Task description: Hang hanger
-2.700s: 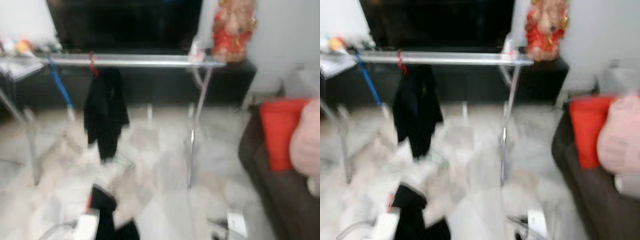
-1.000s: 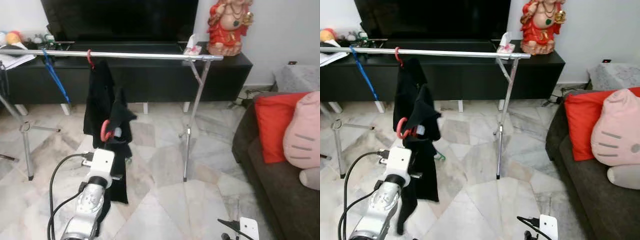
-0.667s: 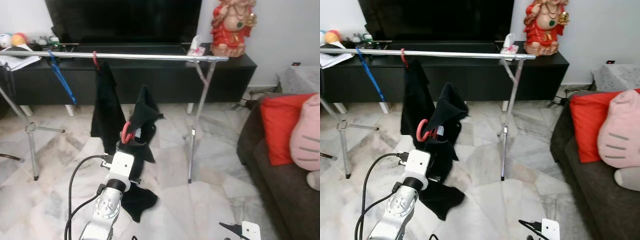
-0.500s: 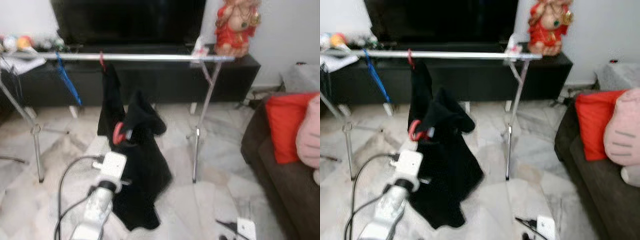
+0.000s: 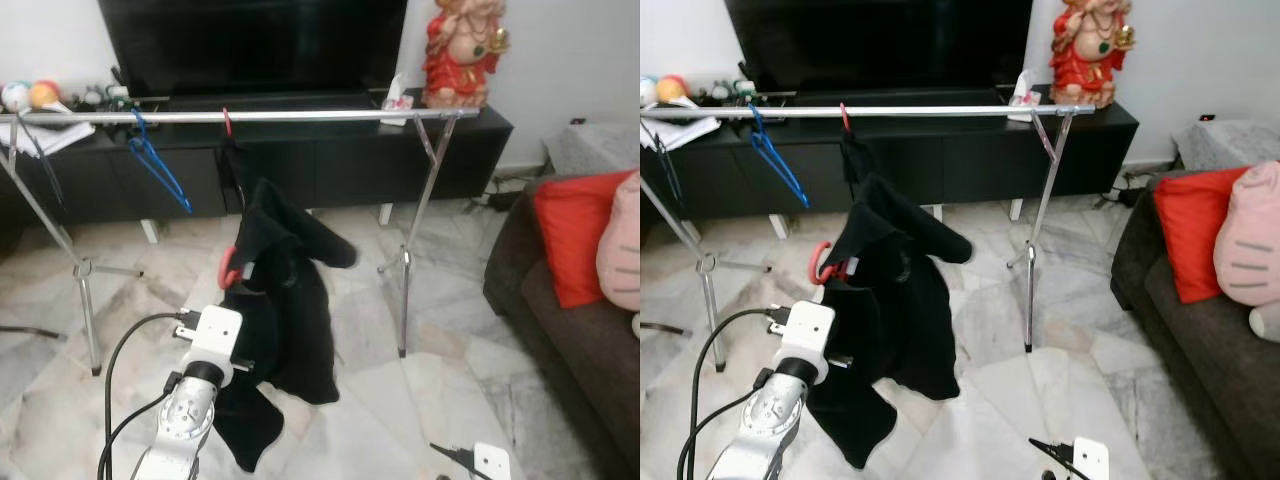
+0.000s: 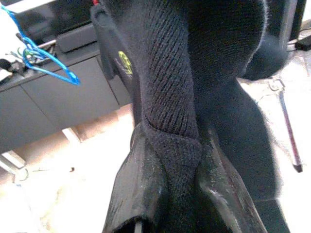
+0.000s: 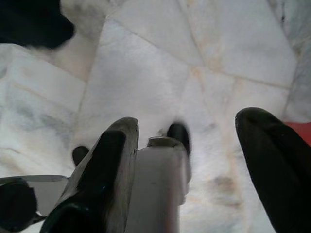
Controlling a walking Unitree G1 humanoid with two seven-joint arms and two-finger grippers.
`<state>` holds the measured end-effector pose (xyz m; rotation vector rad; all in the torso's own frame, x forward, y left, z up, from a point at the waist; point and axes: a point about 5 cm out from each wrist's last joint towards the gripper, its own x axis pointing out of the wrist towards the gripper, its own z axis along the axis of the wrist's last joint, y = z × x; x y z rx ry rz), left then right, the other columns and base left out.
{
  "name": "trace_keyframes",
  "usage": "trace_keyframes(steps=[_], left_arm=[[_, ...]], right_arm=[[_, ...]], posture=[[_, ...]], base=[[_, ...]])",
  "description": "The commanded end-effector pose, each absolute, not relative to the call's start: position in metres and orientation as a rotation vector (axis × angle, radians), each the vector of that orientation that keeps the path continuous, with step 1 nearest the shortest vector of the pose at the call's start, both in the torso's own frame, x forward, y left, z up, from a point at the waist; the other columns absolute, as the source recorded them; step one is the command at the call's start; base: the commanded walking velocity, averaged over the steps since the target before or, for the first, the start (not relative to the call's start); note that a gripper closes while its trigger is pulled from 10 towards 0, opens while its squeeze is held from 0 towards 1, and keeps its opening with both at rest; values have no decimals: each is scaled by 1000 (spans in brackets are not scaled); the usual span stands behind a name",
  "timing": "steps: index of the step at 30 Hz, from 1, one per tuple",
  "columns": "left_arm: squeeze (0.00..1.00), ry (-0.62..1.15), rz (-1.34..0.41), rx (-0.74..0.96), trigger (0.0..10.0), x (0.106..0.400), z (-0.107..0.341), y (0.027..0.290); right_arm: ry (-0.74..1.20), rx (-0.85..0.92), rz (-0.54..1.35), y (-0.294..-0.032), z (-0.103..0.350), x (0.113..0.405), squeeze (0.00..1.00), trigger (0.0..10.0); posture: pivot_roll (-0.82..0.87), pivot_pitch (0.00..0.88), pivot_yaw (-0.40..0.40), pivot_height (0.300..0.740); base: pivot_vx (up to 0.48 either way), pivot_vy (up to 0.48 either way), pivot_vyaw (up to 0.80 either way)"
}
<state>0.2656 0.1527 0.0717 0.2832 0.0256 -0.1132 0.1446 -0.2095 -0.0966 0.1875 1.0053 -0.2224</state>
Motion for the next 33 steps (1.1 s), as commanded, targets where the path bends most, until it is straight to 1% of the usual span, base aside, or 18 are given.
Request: trace_keyframes(steps=[1, 15, 24, 33], left_arm=[[0, -26, -139, 262, 10000, 270, 83, 142], [0, 1, -162, 251, 10000, 264, 78, 139], [0, -7, -168, 246, 10000, 268, 83, 137], [0, -8, -199, 256, 10000, 267, 83, 132]], right_arm=[[1007, 175, -242, -217, -96, 141, 0, 10000], [1012, 173, -222, -214, -97, 139, 0, 10000], [1008, 176, -225, -214, -97, 141, 0, 10000], [1007, 169, -212, -213, -96, 143, 0, 10000]], posture=[[-37, 0, -6, 740], [-49, 0, 1, 740], [-44, 0, -1, 740], [-38, 0, -3, 740]], base=[[0, 386, 0], [0, 372, 0], [0, 354, 0], [0, 29, 0]])
